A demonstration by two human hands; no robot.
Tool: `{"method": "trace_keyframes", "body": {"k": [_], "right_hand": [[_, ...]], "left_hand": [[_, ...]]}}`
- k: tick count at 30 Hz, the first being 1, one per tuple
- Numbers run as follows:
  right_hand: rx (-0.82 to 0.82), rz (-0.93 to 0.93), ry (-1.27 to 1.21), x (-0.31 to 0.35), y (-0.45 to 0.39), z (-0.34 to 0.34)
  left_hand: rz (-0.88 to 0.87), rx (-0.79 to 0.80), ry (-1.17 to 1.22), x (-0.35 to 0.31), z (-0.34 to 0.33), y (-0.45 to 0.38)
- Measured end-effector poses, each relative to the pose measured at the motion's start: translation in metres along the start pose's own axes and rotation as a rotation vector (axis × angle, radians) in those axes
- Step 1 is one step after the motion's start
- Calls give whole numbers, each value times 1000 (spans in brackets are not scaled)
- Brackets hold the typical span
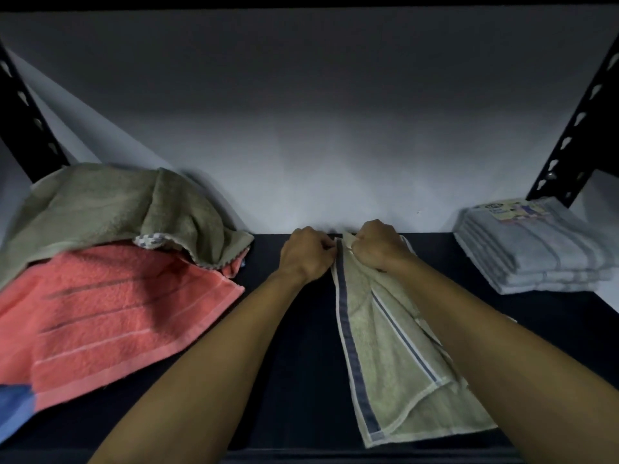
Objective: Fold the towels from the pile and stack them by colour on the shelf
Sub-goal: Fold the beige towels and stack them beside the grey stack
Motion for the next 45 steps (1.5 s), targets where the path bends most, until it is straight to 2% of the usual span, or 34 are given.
{"method": "trace_keyframes", "body": {"k": [5, 11, 20, 27, 31, 35, 38, 45], "right_hand": [[28, -58, -191, -12, 2, 3], [56, -3, -230, -7, 3, 4], [5, 15, -258, -4, 6, 6], [6, 11, -278, -3, 7, 3], [3, 5, -269, -4, 5, 3], [-2, 31, -217, -2, 4, -1], [-8, 26, -187, -3, 2, -2], [-8, 16, -179, -4, -2, -2]], "left_hand": [[191, -2, 82, 6, -2, -8], [312, -20, 147, 5, -2, -13], [232, -69, 55, -2, -2, -11], [303, -9, 343, 12, -7, -13], [281, 17, 235, 6, 2, -15], [294, 0, -46, 3, 14, -9], [305, 17, -48, 11, 16, -10], [194, 7, 36, 11, 19, -19]]}}
Point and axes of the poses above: each hand's wrist, its own y-axis away from the middle knuckle, its own z-axis out of the back of the hand, x = y × z, the point moved 9 cm from there along -y, towards the middle knuckle, and after that the axes turned 4 degrees about x, right-handed, at the moved point
